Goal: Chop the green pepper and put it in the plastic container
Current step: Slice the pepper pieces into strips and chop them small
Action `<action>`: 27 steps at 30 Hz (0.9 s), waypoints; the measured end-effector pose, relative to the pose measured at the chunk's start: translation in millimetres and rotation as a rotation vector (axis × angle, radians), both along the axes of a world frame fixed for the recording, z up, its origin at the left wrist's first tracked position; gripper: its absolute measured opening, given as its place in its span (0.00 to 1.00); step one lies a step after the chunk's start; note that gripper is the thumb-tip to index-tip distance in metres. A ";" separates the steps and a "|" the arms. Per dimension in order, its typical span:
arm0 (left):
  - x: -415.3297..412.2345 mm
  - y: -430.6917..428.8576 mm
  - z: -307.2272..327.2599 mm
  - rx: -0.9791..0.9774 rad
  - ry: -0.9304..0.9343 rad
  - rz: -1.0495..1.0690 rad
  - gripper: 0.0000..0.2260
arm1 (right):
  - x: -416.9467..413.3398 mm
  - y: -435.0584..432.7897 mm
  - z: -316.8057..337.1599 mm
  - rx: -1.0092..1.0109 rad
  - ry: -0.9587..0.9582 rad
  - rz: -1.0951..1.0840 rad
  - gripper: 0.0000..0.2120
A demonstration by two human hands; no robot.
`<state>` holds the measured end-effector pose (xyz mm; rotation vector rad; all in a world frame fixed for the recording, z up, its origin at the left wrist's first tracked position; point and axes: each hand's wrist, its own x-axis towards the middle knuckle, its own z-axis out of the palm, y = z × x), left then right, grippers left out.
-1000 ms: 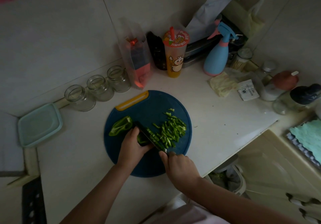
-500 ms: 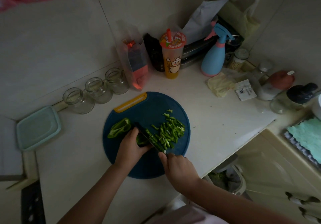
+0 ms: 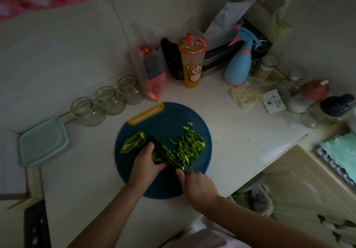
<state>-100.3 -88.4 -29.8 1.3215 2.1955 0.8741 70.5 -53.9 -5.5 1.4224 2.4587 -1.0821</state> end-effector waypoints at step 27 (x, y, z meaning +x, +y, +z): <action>8.3 -6.0 -2.3 -0.009 -0.022 0.091 0.18 | -43.9 16.8 1.1 -0.175 0.108 -0.152 0.28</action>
